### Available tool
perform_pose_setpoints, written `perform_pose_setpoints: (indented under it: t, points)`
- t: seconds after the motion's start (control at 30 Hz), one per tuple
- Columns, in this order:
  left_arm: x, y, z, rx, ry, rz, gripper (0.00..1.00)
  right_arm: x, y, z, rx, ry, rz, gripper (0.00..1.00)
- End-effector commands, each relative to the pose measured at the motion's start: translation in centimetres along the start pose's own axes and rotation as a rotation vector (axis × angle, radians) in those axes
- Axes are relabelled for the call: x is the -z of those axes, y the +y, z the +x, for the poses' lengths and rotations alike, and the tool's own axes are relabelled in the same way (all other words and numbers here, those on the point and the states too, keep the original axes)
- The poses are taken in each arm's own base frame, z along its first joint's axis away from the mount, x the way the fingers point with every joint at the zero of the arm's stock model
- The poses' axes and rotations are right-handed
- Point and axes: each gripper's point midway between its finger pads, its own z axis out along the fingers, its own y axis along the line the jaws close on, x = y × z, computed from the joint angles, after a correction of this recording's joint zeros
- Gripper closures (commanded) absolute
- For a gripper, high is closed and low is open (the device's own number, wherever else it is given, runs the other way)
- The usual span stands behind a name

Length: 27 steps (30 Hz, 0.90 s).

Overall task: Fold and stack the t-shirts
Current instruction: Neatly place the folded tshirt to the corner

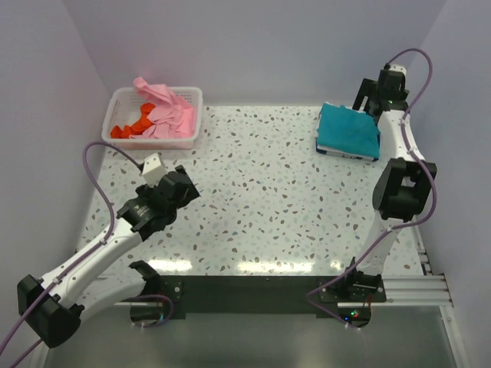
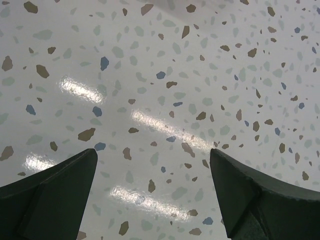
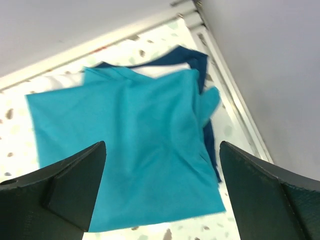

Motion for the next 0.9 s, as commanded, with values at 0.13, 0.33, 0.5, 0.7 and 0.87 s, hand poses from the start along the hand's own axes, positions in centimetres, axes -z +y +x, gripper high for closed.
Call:
perform_pose_setpoints:
  t: [0.13,0.33,0.5,0.7,0.87]
  points:
    - [-0.3,-0.9,-1.4,0.015,-0.054,0.021,0.00,-2.5,4.7,0.1,-0.018,0.020,-0.220,0.01]
    - [-0.9,-1.0,-1.2,0.000,-0.054,0.003,0.00,-5.7,6.4,1.2,-0.017,0.065,-0.265,0.01]
    - [-1.2,-1.1,-1.1,-0.008,-0.051,-0.008,0.00,-8.3,6.3,1.5,-0.003,0.055,-0.223,0.01]
    - [-1.5,-1.2,-1.3,-0.020,-0.056,-0.031,0.00,-10.2,5.4,1.5,0.014,0.036,-0.168,0.01]
    - [-1.8,-1.6,-1.3,-0.028,-0.049,-0.038,0.00,-11.5,4.5,1.7,-0.010,0.025,-0.156,0.01]
